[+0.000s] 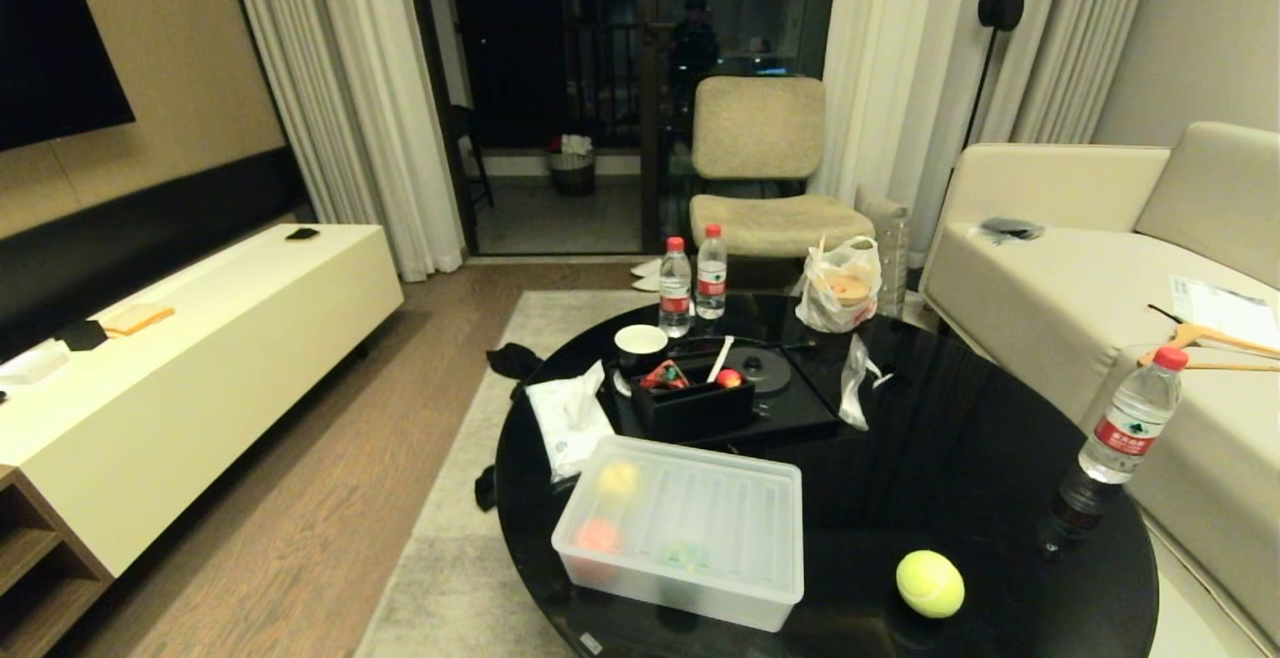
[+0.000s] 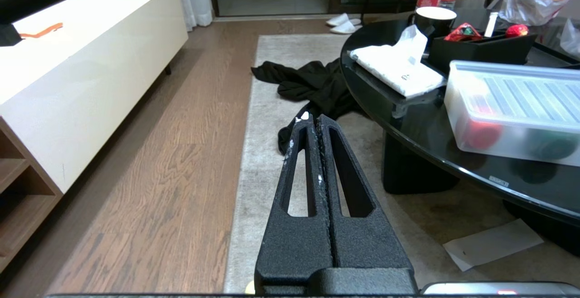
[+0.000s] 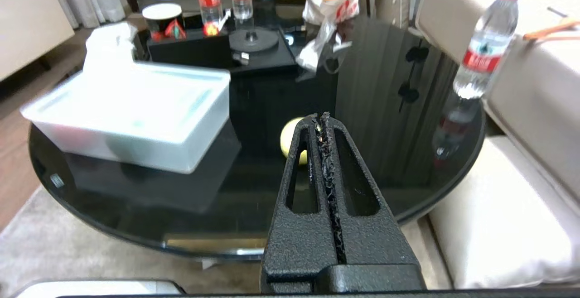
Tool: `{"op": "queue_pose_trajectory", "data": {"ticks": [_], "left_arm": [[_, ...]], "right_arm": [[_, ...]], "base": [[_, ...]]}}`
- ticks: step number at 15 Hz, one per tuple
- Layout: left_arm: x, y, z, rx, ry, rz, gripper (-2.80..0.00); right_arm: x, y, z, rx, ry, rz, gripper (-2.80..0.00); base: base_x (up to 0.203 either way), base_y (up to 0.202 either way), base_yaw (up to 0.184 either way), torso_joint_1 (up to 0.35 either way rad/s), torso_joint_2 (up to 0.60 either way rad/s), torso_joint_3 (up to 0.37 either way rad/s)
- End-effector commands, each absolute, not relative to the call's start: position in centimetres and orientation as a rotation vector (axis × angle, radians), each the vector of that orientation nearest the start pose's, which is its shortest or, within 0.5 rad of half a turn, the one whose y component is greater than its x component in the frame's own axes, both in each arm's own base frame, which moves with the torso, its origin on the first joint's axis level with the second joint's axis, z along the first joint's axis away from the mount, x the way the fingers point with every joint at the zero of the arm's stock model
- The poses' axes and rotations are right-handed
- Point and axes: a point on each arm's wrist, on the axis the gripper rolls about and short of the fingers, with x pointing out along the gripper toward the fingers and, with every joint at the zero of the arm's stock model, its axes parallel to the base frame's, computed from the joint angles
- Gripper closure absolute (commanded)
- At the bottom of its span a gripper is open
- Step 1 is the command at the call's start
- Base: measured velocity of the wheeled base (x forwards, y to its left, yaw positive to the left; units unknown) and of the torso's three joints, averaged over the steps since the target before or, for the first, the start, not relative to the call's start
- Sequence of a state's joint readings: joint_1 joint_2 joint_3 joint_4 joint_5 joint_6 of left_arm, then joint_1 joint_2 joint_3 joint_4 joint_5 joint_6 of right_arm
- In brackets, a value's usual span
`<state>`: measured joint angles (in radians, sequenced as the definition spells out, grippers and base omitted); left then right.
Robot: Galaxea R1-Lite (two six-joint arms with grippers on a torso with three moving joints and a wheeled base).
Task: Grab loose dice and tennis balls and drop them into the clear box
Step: Open the lid
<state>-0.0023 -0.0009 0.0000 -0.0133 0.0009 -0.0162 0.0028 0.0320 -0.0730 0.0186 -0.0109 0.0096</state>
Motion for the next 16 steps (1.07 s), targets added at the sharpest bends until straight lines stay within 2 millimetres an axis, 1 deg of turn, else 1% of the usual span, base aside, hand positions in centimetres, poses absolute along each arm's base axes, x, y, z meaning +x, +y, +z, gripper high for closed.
{"op": "queue_pose_trajectory", "data": {"ticks": [1, 4, 7, 8, 10, 11, 13, 14, 16], "left_arm": [[-2.3, 0.0, 7.6, -0.017, -0.011, 0.000, 0.00], [-2.3, 0.0, 7.6, -0.017, -0.011, 0.000, 0.00], [-2.3, 0.0, 7.6, -0.017, -0.011, 0.000, 0.00], [-2.3, 0.0, 7.6, -0.017, -0.011, -0.002, 0.00], [-2.3, 0.0, 7.6, -0.016, -0.011, -0.002, 0.00], [-2.3, 0.0, 7.6, -0.017, -0.011, 0.000, 0.00], [-2.3, 0.0, 7.6, -0.017, -0.011, -0.002, 0.00], [-2.3, 0.0, 7.6, -0.017, -0.010, -0.002, 0.00], [-2.3, 0.0, 7.6, -0.015, -0.011, 0.000, 0.00]], "right_arm": [[-2.2, 0.0, 13.3, 0.009, -0.014, -0.007, 0.00], [-0.7, 0.0, 18.2, 0.007, -0.002, -0.002, 0.00], [2.1, 0.0, 23.3, 0.008, 0.018, -0.001, 0.00], [3.3, 0.0, 25.1, 0.008, 0.023, -0.001, 0.00], [5.1, 0.0, 27.5, 0.010, 0.034, -0.002, 0.00], [6.5, 0.0, 28.8, 0.016, 0.064, -0.002, 0.00], [9.9, 0.0, 30.6, 0.063, 0.165, -0.003, 0.00], [12.0, 0.1, 31.1, 0.097, 0.230, -0.005, 0.00], [16.4, 0.1, 31.3, 0.145, 0.355, -0.012, 0.00]], "base": [[0.000, 0.000, 0.000, 0.000, 0.00, 0.000], [0.000, 0.000, 0.000, 0.000, 0.00, 0.000], [0.000, 0.000, 0.000, 0.000, 0.00, 0.000], [0.000, 0.000, 0.000, 0.000, 0.00, 0.000], [0.000, 0.000, 0.000, 0.000, 0.00, 0.000], [0.000, 0.000, 0.000, 0.000, 0.00, 0.000], [0.000, 0.000, 0.000, 0.000, 0.00, 0.000], [0.000, 0.000, 0.000, 0.000, 0.00, 0.000], [0.000, 0.000, 0.000, 0.000, 0.00, 0.000]]}}
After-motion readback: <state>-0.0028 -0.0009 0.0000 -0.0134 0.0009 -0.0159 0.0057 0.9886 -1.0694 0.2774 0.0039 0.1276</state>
